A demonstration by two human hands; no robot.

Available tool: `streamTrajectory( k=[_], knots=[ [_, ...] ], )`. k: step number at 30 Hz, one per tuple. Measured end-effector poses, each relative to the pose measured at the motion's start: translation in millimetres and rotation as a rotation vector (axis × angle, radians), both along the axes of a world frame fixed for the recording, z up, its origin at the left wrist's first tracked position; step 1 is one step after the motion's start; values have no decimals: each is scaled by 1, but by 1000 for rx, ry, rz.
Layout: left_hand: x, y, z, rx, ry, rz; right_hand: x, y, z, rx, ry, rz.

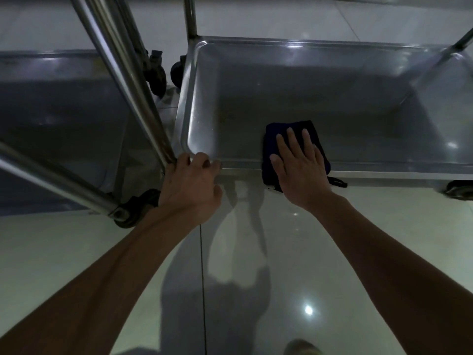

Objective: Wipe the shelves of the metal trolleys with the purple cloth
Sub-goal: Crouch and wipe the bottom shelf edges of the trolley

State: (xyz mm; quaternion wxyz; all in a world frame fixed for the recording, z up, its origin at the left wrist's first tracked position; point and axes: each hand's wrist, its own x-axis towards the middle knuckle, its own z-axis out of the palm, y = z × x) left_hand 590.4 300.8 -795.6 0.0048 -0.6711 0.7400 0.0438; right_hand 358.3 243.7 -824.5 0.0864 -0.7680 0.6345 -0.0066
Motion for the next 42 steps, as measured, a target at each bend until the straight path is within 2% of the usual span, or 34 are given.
streamTrajectory(
  k=[4, 10, 20, 24, 32, 37, 39, 42],
  knots=[
    [6, 3, -3, -2, 88, -26, 13, -5, -2, 24, 23, 29],
    [19, 8, -11, -54, 316, 66, 49, -15, -3, 19, 24, 108],
    [33, 6, -8, -21, 366, 11, 107, -32, -4, 52, -23, 210],
    [36, 8, -10, -13, 454, 12, 123, -36, -5, 47, -30, 252],
    [26, 11, -5, 0, 135, -5, 106, -28, 1, 37, -72, 258],
    [-1, 6, 8, 24, -15, 50, 52, -27, 3, 64, -97, 165],
    [-19, -1, 14, 19, -34, 49, 26, -27, 3, 64, -95, 127],
    [-68, -20, 20, 6, 31, -118, -12, -26, 5, 50, -82, 77]
  ],
)
